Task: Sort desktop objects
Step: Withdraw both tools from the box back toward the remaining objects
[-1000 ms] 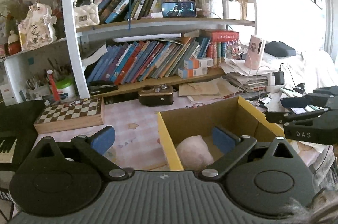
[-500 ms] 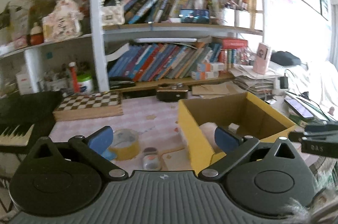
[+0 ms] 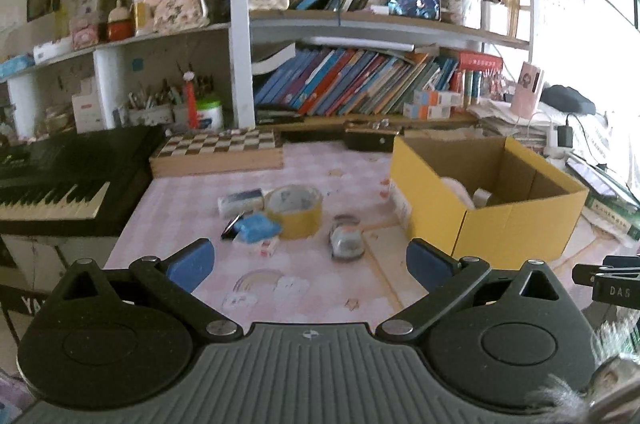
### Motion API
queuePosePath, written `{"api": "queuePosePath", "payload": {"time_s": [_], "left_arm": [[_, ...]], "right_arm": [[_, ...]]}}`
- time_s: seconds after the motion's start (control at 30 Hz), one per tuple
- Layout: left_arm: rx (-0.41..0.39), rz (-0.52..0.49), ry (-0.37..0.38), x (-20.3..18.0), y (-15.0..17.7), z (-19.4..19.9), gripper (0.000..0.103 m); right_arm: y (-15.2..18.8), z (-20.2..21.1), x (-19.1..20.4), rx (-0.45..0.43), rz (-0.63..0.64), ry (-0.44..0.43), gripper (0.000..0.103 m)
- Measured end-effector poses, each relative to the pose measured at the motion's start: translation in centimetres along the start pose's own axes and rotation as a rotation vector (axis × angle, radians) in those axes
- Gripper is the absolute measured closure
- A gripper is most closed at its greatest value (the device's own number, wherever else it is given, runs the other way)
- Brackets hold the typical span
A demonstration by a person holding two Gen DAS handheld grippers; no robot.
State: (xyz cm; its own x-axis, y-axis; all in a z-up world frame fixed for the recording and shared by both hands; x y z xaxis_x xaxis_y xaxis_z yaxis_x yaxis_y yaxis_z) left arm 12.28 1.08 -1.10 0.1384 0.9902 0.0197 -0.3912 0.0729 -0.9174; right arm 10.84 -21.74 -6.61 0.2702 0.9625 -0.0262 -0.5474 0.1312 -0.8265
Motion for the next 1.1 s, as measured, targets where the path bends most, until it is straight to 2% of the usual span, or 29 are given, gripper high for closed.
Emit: {"api": "queuePosePath", "payload": {"time_s": [0.27, 0.37, 0.5, 0.9, 1.1], "left_arm": [[0.106, 0.039, 0.014, 1.6, 3.8, 0.6, 0.0], [0.135, 0.052, 0.014, 2.5, 4.8, 0.8, 0.0], [0.162, 0.078, 0.015, 3.6, 5.6, 0.8, 0.0], [0.181, 0.111, -0.018, 5.9, 6.3, 1.2, 0.0], [0.189, 0.128, -0.042, 6.5, 6.5, 0.9, 0.0]], "right_arm": [[2.4, 0.4, 2.9, 0.085, -0.023, -0.036, 0.058], [3.5, 0.6, 4.6, 0.122, 0.01, -0.073, 0.052], [3.6, 0.7, 6.6, 0.125, 0.064, -0.118, 0.05], [4.5, 1.1, 12.5, 0.152, 0.214, -0.244, 0.049], [4.5, 0.7, 13.8, 0.154, 0.249, -0.268, 0.049]]}}
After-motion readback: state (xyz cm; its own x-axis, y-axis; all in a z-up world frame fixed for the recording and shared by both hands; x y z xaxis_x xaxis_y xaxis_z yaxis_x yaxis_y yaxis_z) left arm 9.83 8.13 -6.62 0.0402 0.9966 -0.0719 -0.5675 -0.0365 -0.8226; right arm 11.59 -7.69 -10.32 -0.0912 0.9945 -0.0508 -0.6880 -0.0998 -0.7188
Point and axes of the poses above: each gripper's, at about its wrist camera, not at the fingertips, and z roughly against the way its jaws point, x to its left, y to its underside, the point moved 7 cm from there along -z, roughly the way its jaws point, and after that the axes turned 3 degrees about -x, right-handed, at the moved point
